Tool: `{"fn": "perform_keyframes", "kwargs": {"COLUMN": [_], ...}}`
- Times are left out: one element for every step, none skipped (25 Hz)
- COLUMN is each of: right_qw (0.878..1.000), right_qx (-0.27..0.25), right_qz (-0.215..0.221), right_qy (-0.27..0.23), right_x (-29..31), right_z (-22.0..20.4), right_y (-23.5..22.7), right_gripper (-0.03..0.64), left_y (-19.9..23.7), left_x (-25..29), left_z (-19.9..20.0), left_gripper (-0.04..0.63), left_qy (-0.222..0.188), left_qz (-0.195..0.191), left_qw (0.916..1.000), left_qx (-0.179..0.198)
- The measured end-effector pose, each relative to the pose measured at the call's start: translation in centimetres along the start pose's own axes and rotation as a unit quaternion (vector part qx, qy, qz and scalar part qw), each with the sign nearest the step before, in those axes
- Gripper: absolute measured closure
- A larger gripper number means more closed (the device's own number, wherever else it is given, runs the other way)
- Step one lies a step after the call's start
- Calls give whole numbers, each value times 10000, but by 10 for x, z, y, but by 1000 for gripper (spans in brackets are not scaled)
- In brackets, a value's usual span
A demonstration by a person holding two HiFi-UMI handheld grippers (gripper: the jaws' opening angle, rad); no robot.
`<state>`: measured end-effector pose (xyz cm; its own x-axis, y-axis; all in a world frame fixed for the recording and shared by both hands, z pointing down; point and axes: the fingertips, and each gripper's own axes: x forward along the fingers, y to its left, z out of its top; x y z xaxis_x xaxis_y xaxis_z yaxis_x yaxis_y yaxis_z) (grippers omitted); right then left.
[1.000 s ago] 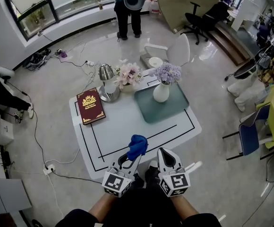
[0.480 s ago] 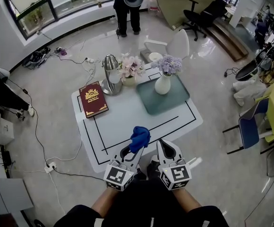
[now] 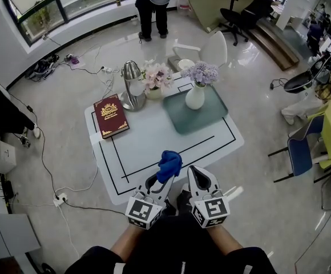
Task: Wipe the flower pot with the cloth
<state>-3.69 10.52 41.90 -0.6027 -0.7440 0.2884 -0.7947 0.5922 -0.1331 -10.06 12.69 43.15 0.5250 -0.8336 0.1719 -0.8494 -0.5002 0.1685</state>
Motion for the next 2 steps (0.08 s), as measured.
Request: {"fn": "perform_keyframes", "kwargs": {"right_qw": [10000, 10000], "right_qx": [0, 1], "right_qz": [6, 11], "right_qy": [8, 16], "right_x": [0, 0], "right_z": [0, 0], "right_y": [0, 0], "right_gripper": [609, 609], "left_y": [0, 0], "left_x": [0, 0], "left_z": [0, 1], "left_gripper": [489, 489], "left_qy": [-2, -7], "left_qz": [3, 9], "left_qw": [10000, 10000], "left_qx": [-7, -14]}}
